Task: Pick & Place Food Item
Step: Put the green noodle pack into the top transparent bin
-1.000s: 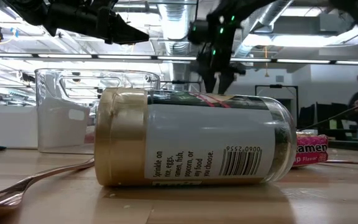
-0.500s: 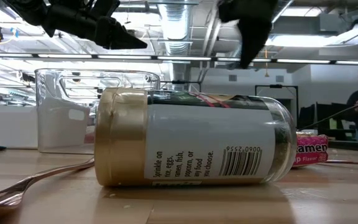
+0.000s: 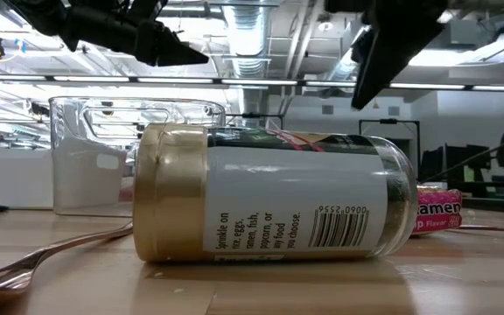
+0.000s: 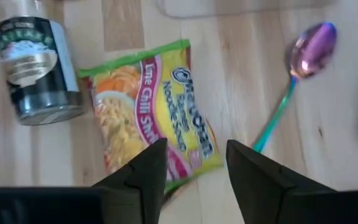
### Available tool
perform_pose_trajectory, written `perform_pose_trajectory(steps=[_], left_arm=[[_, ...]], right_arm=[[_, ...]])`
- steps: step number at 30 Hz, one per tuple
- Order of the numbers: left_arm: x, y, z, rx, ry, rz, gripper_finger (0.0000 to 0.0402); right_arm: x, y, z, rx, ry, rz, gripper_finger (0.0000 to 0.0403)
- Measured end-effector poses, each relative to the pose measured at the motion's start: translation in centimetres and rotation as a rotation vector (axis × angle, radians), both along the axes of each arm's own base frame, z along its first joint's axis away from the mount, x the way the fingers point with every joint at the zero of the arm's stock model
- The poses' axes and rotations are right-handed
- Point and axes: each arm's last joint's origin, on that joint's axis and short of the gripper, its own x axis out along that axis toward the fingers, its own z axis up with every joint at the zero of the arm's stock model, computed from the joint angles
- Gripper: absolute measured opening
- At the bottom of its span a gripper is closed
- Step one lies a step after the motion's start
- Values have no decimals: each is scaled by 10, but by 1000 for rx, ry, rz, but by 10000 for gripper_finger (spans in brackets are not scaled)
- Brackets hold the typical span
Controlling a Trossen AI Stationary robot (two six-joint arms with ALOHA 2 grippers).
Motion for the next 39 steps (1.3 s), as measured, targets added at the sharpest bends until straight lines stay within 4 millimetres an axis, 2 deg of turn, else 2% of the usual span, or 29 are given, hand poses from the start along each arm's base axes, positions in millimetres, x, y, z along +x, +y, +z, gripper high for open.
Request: perform_pose_trajectory(steps=[5, 16, 22, 24, 31, 39], left_arm=[[2, -6, 1, 4, -13, -31, 176], [2, -8, 1, 8, -11, -37, 176], [2, -8, 1, 9, -11, -36, 176], [2, -8, 2, 10, -14, -36, 176], [2, -8, 3, 14, -25, -37, 176], [2, -8, 3, 14, -25, -37, 176]], right_arm=[[12, -1, -19, 59, 62, 76, 164], [24, 1, -29, 129, 48, 130, 171], [32, 4, -45, 148, 71, 141, 168], [28, 3, -48, 137, 115, 142, 168], [30, 5, -46, 132, 80, 153, 168], [34, 9, -67, 111, 139, 156, 168]])
